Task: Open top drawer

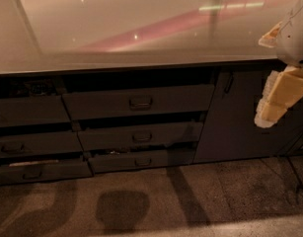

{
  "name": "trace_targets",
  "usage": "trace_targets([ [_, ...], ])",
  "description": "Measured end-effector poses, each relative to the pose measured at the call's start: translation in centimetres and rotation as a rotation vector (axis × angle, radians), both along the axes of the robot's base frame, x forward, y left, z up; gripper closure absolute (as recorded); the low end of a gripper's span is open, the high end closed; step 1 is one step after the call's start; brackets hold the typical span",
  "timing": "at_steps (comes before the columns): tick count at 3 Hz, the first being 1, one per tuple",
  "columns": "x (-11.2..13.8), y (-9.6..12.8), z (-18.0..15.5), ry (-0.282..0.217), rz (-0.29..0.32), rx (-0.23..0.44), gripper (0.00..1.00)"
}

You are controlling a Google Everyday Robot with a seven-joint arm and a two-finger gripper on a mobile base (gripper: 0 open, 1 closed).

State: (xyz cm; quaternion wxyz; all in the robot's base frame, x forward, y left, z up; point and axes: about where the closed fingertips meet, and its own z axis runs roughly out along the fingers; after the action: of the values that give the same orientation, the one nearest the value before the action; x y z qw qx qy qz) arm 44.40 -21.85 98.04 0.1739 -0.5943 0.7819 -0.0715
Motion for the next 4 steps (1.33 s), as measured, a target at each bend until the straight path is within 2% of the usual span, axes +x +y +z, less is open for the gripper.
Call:
trace_targets([
  [1,4.2,-1.5,1.0,-0.140,-0.007,-0.081,0.00],
  [2,9.4,-3.4,1.5,-0.226,-0.042,-0.156,0.00],
  [3,14.7,-5.0,0.8,-0.228,-0.081,-0.197,0.00],
  [4,15.2,-5.0,1.0,-0.234,-0.081,-0.193,0.00],
])
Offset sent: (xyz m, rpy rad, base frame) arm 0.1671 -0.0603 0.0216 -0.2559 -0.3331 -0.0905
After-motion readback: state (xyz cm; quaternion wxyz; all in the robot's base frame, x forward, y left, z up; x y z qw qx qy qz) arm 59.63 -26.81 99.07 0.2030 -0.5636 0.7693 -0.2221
